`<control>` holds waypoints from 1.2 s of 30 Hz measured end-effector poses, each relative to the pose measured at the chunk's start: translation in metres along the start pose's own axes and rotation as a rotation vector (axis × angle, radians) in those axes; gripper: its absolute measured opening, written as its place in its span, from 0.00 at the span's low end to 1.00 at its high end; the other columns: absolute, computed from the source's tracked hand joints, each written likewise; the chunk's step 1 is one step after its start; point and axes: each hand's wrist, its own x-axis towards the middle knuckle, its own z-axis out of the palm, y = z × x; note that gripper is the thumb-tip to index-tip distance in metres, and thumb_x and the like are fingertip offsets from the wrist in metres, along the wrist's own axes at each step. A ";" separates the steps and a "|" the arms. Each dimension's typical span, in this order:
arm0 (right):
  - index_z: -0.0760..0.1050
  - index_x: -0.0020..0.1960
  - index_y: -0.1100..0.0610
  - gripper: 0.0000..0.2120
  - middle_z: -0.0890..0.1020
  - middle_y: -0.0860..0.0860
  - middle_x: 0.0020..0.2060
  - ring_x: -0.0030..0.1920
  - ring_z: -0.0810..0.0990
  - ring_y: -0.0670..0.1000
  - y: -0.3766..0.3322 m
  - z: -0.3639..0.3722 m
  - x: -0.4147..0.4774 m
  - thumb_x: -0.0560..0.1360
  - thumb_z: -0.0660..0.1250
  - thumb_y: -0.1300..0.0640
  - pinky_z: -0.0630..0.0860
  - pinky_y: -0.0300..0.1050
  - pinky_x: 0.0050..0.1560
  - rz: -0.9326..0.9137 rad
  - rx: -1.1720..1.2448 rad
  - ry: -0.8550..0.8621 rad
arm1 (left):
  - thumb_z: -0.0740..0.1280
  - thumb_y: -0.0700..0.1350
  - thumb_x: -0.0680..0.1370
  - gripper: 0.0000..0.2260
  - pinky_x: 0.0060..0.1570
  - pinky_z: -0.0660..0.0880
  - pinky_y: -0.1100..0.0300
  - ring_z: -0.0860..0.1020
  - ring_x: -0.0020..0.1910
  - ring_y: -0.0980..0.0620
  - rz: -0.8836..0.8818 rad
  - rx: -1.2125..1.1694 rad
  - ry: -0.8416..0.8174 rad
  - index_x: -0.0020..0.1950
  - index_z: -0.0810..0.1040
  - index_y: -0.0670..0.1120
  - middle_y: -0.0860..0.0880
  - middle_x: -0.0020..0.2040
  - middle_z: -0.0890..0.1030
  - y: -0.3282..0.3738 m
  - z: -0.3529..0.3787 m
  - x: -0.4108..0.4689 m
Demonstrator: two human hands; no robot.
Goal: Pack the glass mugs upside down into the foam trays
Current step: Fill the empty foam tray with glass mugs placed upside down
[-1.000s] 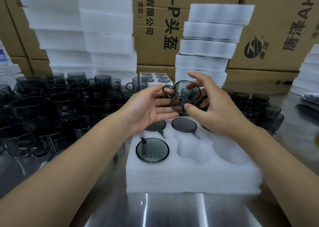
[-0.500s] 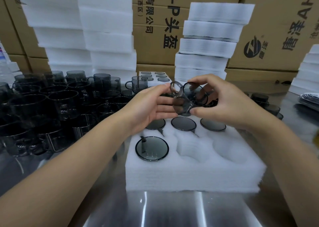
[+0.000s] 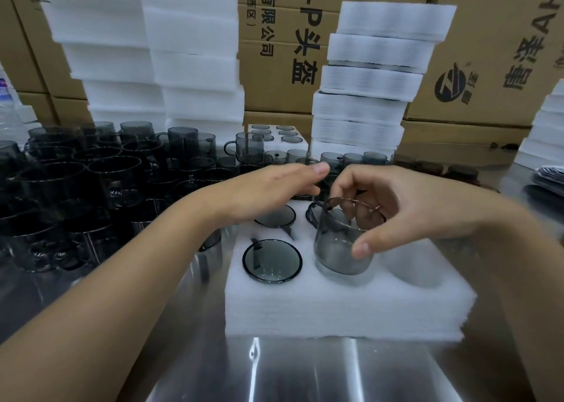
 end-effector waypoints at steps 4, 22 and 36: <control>0.74 0.47 0.44 0.23 0.75 0.44 0.34 0.34 0.73 0.45 -0.003 0.001 -0.003 0.56 0.79 0.44 0.71 0.39 0.35 0.038 -0.034 -0.067 | 0.48 0.74 0.70 0.37 0.73 0.59 0.54 0.70 0.67 0.63 -0.014 0.108 -0.087 0.71 0.70 0.56 0.57 0.68 0.74 0.002 0.001 -0.001; 0.76 0.50 0.39 0.24 0.78 0.41 0.38 0.37 0.73 0.40 0.002 0.003 0.006 0.58 0.72 0.29 0.71 0.39 0.40 0.089 -0.194 -0.008 | 0.72 0.69 0.56 0.46 0.61 0.61 0.71 0.63 0.67 0.71 -0.010 0.348 -0.222 0.73 0.62 0.64 0.71 0.68 0.66 -0.006 -0.003 -0.001; 0.51 0.75 0.37 0.54 0.57 0.36 0.73 0.70 0.60 0.40 0.017 -0.007 0.006 0.54 0.67 0.26 0.58 0.37 0.63 0.416 -0.413 -0.100 | 0.72 0.71 0.55 0.48 0.59 0.60 0.70 0.61 0.68 0.68 -0.048 0.376 -0.252 0.73 0.59 0.65 0.72 0.67 0.62 -0.008 -0.003 0.001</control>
